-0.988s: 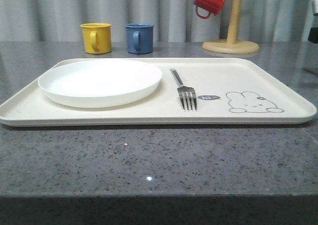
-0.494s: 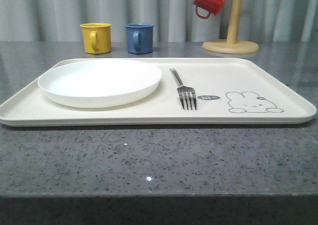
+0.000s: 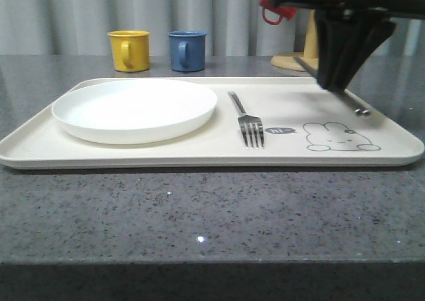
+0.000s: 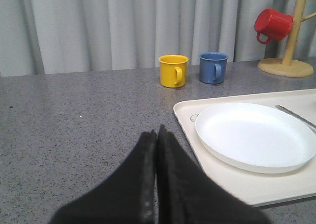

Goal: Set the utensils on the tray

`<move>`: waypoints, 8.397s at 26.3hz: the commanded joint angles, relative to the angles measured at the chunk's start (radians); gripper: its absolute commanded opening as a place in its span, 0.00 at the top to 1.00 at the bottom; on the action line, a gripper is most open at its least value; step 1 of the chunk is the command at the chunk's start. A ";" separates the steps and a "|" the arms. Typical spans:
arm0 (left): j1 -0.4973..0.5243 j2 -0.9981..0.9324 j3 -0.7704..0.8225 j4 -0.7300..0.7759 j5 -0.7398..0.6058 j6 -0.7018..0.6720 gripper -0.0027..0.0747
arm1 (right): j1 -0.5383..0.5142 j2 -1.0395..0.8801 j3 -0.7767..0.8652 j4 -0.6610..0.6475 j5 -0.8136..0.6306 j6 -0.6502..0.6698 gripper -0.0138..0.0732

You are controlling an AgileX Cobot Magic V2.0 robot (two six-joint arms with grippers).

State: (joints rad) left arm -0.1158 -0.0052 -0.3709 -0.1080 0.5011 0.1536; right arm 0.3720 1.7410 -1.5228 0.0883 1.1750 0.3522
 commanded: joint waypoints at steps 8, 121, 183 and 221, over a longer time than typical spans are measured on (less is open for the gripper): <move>0.004 0.008 -0.025 -0.013 -0.077 -0.012 0.99 | 0.019 0.039 -0.029 0.026 -0.127 0.054 0.78; 0.004 0.008 -0.025 -0.013 -0.077 -0.012 0.99 | -0.107 -0.038 -0.250 -0.015 0.159 -0.121 0.44; 0.004 0.008 -0.018 -0.007 -0.079 -0.012 0.99 | -0.107 -1.573 1.134 -0.228 -0.843 -0.225 0.93; 0.004 -0.023 0.374 0.083 -0.501 -0.012 0.99 | -0.107 -1.573 1.134 -0.228 -0.843 -0.225 0.93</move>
State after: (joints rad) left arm -0.1158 -0.0052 0.0034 -0.0200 0.0836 0.1536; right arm 0.2675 0.1561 -0.3649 -0.1230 0.4073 0.1347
